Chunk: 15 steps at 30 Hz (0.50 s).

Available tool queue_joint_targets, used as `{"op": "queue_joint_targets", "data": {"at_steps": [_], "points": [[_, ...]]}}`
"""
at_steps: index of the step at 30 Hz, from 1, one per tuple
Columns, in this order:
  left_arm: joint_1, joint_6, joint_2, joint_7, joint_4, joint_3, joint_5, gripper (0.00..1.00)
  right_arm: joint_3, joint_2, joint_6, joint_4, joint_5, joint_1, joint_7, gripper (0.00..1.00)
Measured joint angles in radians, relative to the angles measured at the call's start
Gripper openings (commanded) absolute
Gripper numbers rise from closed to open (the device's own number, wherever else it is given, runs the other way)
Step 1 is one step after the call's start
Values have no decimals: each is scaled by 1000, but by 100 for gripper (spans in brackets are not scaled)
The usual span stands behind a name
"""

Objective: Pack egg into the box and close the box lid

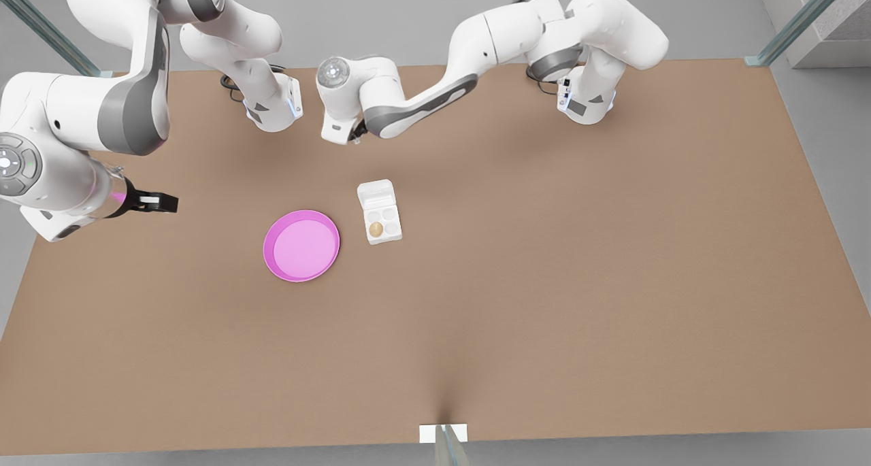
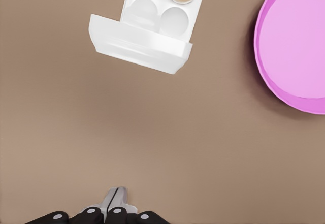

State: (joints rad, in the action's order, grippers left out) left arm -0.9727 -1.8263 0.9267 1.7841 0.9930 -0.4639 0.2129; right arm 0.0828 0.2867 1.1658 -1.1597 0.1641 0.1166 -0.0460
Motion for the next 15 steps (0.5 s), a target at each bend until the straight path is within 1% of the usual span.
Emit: {"op": "queue_joint_targets", "data": {"at_steps": [3,4,7,14,15], "points": [[6,-49,1,-5,71,15,18,21,0,0,-2,-9,6,0,0,100],[6,-58,2,-11,84,44,24,21,0,2,-2,-9,6,1,0,100],[5,-138,2,-24,149,78,34,21,0,2,-2,-9,6,2,0,100],[9,-188,34,-63,156,103,41,21,0,3,-2,-9,14,3,0,100],[43,-188,31,-77,156,102,41,21,0,3,-2,-9,14,3,0,100]]}}
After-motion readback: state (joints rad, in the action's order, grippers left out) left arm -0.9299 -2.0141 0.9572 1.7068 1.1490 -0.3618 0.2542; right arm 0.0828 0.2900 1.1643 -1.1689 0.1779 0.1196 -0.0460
